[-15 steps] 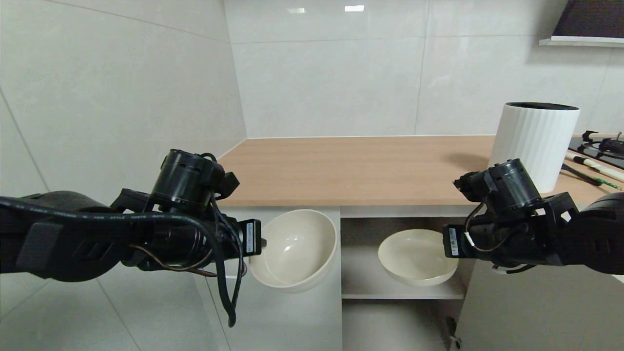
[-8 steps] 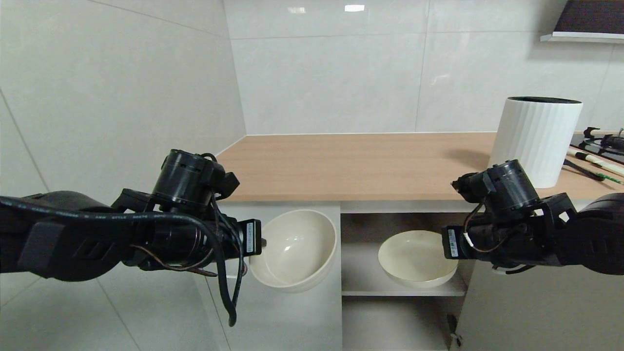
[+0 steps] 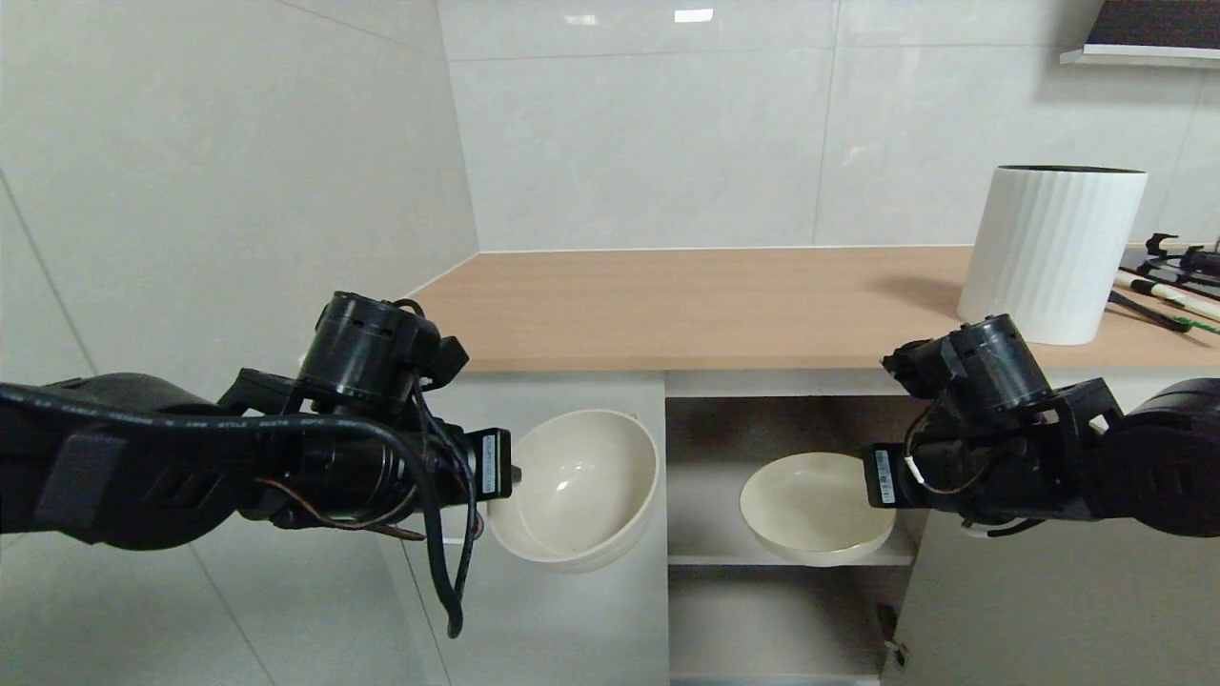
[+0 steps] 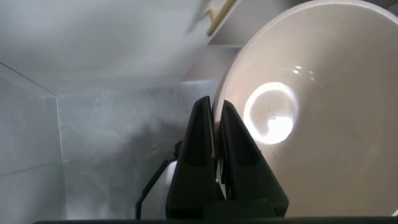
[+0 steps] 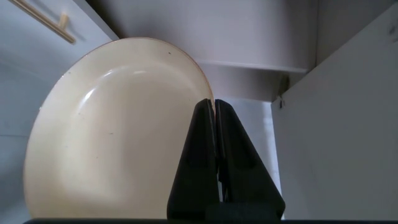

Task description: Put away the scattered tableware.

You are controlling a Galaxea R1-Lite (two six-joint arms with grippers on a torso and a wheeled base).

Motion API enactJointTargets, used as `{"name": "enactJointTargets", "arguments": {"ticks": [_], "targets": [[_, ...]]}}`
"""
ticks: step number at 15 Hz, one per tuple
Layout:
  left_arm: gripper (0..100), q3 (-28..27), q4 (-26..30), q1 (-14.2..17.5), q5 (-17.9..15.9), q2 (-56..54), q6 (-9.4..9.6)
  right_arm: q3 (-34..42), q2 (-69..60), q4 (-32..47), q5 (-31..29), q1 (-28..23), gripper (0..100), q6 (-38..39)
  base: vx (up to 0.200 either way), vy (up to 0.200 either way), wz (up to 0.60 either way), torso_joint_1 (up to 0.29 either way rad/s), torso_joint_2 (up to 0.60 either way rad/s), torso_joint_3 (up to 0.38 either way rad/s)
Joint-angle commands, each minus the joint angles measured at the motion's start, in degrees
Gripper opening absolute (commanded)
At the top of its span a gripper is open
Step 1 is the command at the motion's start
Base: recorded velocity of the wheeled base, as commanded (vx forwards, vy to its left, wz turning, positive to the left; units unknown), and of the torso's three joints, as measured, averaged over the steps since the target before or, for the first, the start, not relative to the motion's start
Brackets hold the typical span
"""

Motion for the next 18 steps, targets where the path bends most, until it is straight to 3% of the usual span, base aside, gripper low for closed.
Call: {"name": "enactJointTargets", "arguments": {"ticks": [1, 5, 10, 18], "targets": [[0, 0.0, 0.04, 0.0, 0.01, 0.09, 0.04, 0.03, 0.18, 0.02, -0.02, 0.03, 0, 0.01, 0.0, 0.0, 0.0, -0.139, 0.44, 0.295], [0, 0.0, 0.04, 0.0, 0.01, 0.27, -0.05, 0.03, 0.35, 0.02, -0.02, 0.03, 0, 0.01, 0.0, 0.0, 0.0, -0.128, 0.44, 0.309], [0, 0.09, 0.04, 0.0, 0.01, 0.36, -0.05, -0.06, 1.58, -0.94, 0.07, 0.03, 0, 0.01, 0.0, 0.0, 0.0, 0.004, 0.03, 0.014], [0, 0.09, 0.04, -0.26, -0.17, 1.06, -0.05, -0.85, 20.57, -21.86, 0.16, -3.93, 0, 0.18, 0.0, 0.0, 0.0, -0.029, 0.05, 0.03]]}}
